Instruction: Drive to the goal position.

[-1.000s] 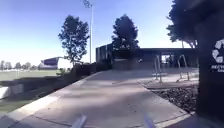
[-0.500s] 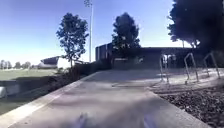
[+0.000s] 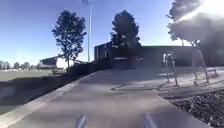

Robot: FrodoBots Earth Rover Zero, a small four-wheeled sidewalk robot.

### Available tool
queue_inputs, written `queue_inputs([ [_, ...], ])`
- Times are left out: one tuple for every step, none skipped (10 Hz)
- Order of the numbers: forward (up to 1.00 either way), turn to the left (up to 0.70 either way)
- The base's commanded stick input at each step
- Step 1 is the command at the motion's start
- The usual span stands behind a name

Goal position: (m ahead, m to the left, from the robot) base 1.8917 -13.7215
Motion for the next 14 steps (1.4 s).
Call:
queue_inputs([
  [1.0,0.0],
  [1.0,0.0],
  [1.0,0.0],
  [1.0,0.0],
  [1.0,0.0],
  [1.0,0.0],
  [1.0,0.0],
  [1.0,0.0],
  [1.0,0.0],
  [1.0,0.0],
  [1.0,0.0],
  [1.0,0.0],
  [1.0,0.0],
  [1.0,0.0],
])
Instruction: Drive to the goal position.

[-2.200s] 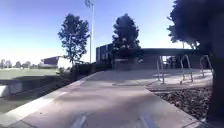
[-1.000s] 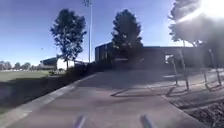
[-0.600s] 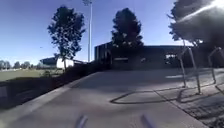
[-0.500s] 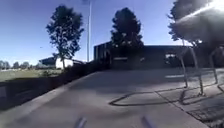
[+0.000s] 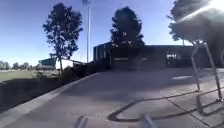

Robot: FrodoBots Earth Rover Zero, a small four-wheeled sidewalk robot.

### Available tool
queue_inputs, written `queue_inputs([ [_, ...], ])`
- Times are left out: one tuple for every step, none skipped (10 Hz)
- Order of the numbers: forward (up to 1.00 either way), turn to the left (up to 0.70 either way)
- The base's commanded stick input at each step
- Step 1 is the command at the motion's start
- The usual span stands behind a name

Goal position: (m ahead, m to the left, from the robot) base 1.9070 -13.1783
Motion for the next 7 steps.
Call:
queue_inputs([
  [1.0,0.0],
  [1.0,-0.25],
  [1.0,-0.32],
  [1.0,-0.38],
  [1.0,-0.4],
  [1.0,-0.4],
  [1.0,-0.4],
])
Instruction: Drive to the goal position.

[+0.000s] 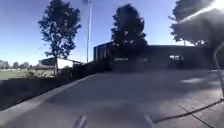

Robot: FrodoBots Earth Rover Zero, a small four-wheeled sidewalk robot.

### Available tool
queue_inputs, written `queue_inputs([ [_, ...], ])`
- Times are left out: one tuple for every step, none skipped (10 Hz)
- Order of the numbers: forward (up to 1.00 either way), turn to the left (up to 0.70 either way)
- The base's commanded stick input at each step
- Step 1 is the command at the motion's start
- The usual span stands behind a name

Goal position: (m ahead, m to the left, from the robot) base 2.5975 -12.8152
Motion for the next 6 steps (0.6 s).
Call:
queue_inputs([
  [1.0,-0.4],
  [1.0,-0.4],
  [1.0,-0.4],
  [1.0,-0.4],
  [1.0,-0.4],
  [1.0,-0.4],
])
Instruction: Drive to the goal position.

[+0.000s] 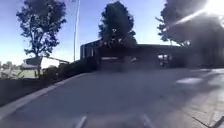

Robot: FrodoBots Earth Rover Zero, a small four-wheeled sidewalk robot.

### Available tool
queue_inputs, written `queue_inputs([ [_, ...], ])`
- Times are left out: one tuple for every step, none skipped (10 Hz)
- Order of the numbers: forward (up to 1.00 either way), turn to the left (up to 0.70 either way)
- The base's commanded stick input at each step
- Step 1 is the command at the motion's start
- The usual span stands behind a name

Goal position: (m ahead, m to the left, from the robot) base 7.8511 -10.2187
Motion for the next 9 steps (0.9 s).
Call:
queue_inputs([
  [1.0,-0.4],
  [1.0,-0.4],
  [1.0,-0.4],
  [1.0,-0.4],
  [1.0,-0.39],
  [1.0,-0.21],
  [1.0,-0.03],
  [1.0,0.0],
  [1.0,0.0],
])
